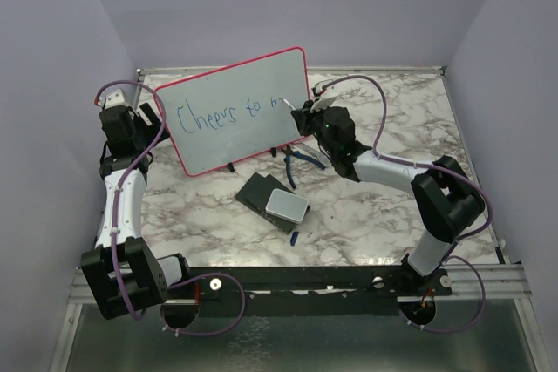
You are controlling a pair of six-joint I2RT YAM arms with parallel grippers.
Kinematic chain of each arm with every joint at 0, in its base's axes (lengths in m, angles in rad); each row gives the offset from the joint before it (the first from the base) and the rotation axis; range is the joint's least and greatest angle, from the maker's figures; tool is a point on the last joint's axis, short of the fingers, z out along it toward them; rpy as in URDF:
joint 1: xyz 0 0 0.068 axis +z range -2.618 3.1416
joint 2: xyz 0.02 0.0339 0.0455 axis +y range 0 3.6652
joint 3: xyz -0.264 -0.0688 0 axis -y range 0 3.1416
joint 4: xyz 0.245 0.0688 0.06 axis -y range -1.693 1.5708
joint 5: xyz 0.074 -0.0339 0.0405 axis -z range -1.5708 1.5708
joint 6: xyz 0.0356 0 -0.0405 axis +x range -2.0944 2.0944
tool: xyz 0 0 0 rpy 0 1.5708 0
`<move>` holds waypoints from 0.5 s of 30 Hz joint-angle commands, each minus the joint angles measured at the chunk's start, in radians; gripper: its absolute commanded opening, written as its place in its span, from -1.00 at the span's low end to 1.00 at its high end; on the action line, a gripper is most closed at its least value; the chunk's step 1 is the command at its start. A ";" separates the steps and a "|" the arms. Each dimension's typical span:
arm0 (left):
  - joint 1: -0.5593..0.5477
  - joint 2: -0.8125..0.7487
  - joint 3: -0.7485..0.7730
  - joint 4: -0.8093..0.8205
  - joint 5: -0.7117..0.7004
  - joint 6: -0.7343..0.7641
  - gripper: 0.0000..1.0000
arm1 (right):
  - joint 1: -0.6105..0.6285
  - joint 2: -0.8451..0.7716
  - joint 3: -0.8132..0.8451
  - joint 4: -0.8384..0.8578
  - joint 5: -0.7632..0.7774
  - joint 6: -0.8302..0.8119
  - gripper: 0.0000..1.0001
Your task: Write a sentence on the whiteboard
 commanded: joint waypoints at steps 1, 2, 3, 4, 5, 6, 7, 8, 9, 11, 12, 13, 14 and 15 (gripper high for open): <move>-0.011 -0.026 -0.009 0.017 0.002 0.004 0.59 | -0.012 -0.005 0.021 -0.007 0.029 -0.002 -0.99; -0.010 -0.026 -0.009 0.017 0.001 0.004 0.59 | -0.012 -0.004 0.024 -0.007 0.028 -0.003 -0.99; -0.010 -0.026 -0.009 0.017 0.002 0.004 0.59 | -0.012 -0.003 0.027 -0.007 0.027 -0.005 -0.99; -0.011 -0.026 -0.010 0.017 0.002 0.003 0.59 | -0.012 -0.003 0.030 -0.006 0.026 -0.006 -0.99; -0.010 -0.026 -0.010 0.018 0.002 0.004 0.59 | -0.012 -0.002 0.035 -0.007 0.024 -0.007 -0.99; -0.010 -0.026 -0.010 0.017 0.002 0.004 0.59 | -0.013 0.000 0.039 -0.007 0.020 -0.009 -0.99; -0.011 -0.026 -0.008 0.017 0.001 0.004 0.59 | -0.013 0.003 0.043 -0.008 0.015 -0.010 -0.99; -0.011 -0.026 -0.009 0.017 0.001 0.004 0.59 | -0.013 0.005 0.046 -0.008 0.011 -0.009 -0.99; -0.011 -0.026 -0.010 0.017 0.002 0.004 0.59 | -0.012 0.006 0.048 -0.009 0.008 -0.008 -0.99; -0.011 -0.026 -0.010 0.016 0.002 0.003 0.59 | -0.013 0.008 0.047 -0.006 0.002 -0.009 -0.99; -0.011 -0.026 -0.010 0.017 0.002 0.004 0.59 | -0.012 0.009 0.050 -0.006 0.001 -0.009 -0.99; -0.011 -0.026 -0.009 0.017 0.002 0.004 0.59 | -0.012 0.012 0.054 -0.010 -0.002 -0.010 -0.99; -0.011 -0.026 -0.009 0.017 0.002 0.004 0.59 | -0.012 0.015 0.056 -0.013 -0.005 -0.009 -0.99; -0.011 -0.026 -0.009 0.017 0.002 0.004 0.59 | -0.012 0.018 0.057 -0.015 -0.010 -0.010 -0.99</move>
